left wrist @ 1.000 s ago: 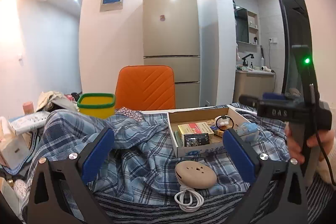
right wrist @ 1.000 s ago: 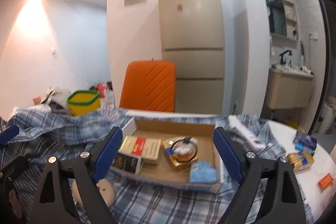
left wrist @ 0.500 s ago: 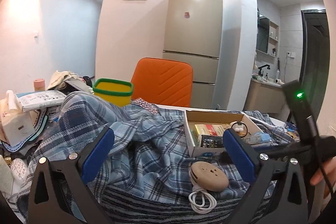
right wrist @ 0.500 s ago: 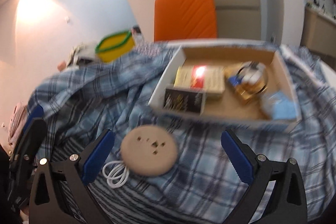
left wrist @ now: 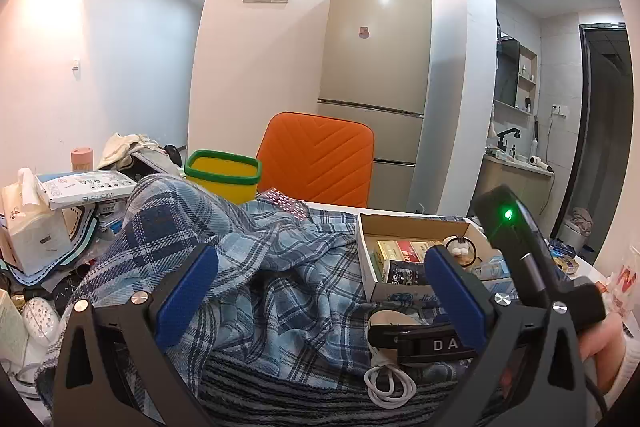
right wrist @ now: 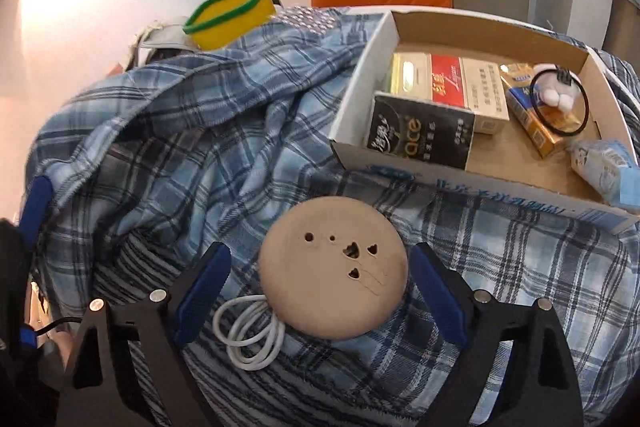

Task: Organize soft objects
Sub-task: 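Move the right gripper to the beige round disc and grasp it, then lift the beige disc with the right gripper, then grasp the white coiled cable with the left gripper while the right gripper holds the disc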

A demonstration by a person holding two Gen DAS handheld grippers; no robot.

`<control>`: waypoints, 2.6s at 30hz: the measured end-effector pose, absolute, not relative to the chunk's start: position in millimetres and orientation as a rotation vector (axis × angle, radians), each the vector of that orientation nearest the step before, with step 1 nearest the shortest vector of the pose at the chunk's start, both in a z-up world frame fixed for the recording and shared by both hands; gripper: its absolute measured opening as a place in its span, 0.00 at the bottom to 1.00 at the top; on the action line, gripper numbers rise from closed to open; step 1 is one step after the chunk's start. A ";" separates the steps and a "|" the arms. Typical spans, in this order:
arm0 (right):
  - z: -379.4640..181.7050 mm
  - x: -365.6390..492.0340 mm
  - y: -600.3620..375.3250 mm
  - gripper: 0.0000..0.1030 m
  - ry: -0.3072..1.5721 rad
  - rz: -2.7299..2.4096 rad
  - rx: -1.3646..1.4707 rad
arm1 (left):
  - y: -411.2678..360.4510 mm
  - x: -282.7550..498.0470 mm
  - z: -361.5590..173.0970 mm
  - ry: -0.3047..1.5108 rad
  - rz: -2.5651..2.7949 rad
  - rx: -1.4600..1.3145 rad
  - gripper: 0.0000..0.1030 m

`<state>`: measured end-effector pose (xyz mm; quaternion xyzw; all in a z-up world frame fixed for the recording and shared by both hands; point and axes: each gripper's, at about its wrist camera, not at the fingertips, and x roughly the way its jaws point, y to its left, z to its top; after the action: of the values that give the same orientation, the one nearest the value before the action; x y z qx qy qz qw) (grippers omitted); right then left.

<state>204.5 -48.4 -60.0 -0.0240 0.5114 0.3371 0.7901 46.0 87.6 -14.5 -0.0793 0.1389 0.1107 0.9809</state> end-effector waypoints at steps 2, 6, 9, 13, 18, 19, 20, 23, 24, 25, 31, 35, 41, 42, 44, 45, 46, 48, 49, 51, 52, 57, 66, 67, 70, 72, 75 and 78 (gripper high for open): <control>-64.8 207.3 -49.6 0.90 1.116 0.708 -0.045 | 87.5 46.1 -14.7 0.282 0.222 -0.160 1.00; -73.1 213.2 -54.8 0.90 1.161 0.720 0.007 | 86.1 46.7 -14.8 0.291 0.222 -0.160 1.00; -77.4 213.5 -52.3 0.90 1.168 0.737 -0.006 | 86.0 47.5 -15.0 0.294 0.220 -0.158 1.00; -80.7 213.4 -51.9 0.83 1.162 0.734 -0.015 | 86.0 49.3 -15.1 0.300 0.216 -0.156 1.00; -75.1 211.3 -58.1 0.81 1.149 0.740 -0.010 | 85.9 49.6 -15.0 0.299 0.216 -0.157 1.00; -72.2 211.0 -61.0 0.81 1.143 0.742 -0.008 | 86.1 50.1 -15.0 0.300 0.215 -0.158 1.00; -70.2 210.4 -63.4 0.81 1.137 0.744 -0.006 | 86.1 50.1 -15.1 0.300 0.215 -0.157 1.00; -61.1 208.4 -77.0 0.79 1.116 0.729 -0.004 | 85.2 50.7 -15.1 0.302 0.213 -0.156 1.00; -58.7 208.2 -79.5 0.77 1.111 0.726 -0.004 | 84.7 51.2 -15.3 0.303 0.213 -0.154 1.00; -54.7 208.4 -85.0 0.75 1.102 0.724 -0.004 | 84.4 51.1 -15.3 0.303 0.213 -0.152 1.00; -46.2 208.4 -102.4 0.75 1.091 0.729 0.010 | 85.1 51.7 -16.0 0.306 0.212 -0.151 1.00; -53.7 209.1 -98.2 0.76 1.113 0.752 0.006 | 86.7 51.8 -16.5 0.306 0.211 -0.154 1.00; -67.0 202.7 -76.1 0.78 1.122 0.751 -0.080 | 86.4 51.6 -16.4 0.306 0.211 -0.154 1.00; -66.5 200.6 -71.7 0.78 1.113 0.749 -0.110 | 86.4 51.6 -16.5 0.307 0.210 -0.154 1.00; -66.6 196.8 -64.2 0.79 1.097 0.751 -0.177 | 86.2 51.3 -16.3 0.304 0.210 -0.153 1.00; -67.3 196.5 -62.1 0.80 1.094 0.749 -0.195 | 85.8 51.1 -16.3 0.303 0.209 -0.152 1.00; -68.8 197.0 -59.9 0.81 1.095 0.744 -0.207 | 85.4 51.1 -16.3 0.303 0.209 -0.151 1.00; -72.0 200.8 -57.8 0.83 1.108 0.747 -0.202 | 84.9 50.8 -16.6 0.301 0.209 -0.150 1.00; -74.7 205.5 -57.9 0.83 1.127 0.754 -0.176 | 85.1 50.8 -16.5 0.302 0.209 -0.151 1.00; -78.4 212.0 -59.7 0.84 1.159 0.759 -0.126 | 85.0 50.9 -16.6 0.303 0.209 -0.151 1.00; -79.7 214.9 -61.2 0.84 1.161 0.759 -0.108 | 84.5 50.5 -16.7 0.305 0.209 -0.152 1.00; -74.7 209.2 -57.9 0.80 1.126 0.765 -0.157 | 83.8 49.5 -16.0 0.306 0.208 -0.149 1.00; -29.5 193.2 -90.5 0.80 0.941 0.718 -0.187 | 83.8 50.2 -16.1 0.308 0.208 -0.148 1.00; -25.0 192.9 -97.0 0.80 0.926 0.706 -0.179 | 83.9 50.6 -16.2 0.310 0.207 -0.148 1.00; -11.9 188.5 -121.1 0.80 0.829 0.624 -0.177 | 83.3 52.3 -16.6 0.317 0.201 -0.142 1.00; -5.7 183.6 -136.1 0.80 0.756 0.572 -0.167 | 83.1 53.8 -17.2 0.323 0.201 -0.139 1.00; 2.3 175.7 -161.9 0.80 0.650 0.523 -0.114 | 83.5 54.9 -17.9 0.329 0.200 -0.137 1.00; 7.8 167.4 -178.4 0.80 0.533 0.478 -0.083 | 82.3 59.5 -18.1 0.350 0.173 -0.126 1.00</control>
<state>167.4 -178.4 7.8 -0.0404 0.2607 0.2340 0.9358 59.5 82.3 -18.1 -0.0625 0.1739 0.0857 0.9790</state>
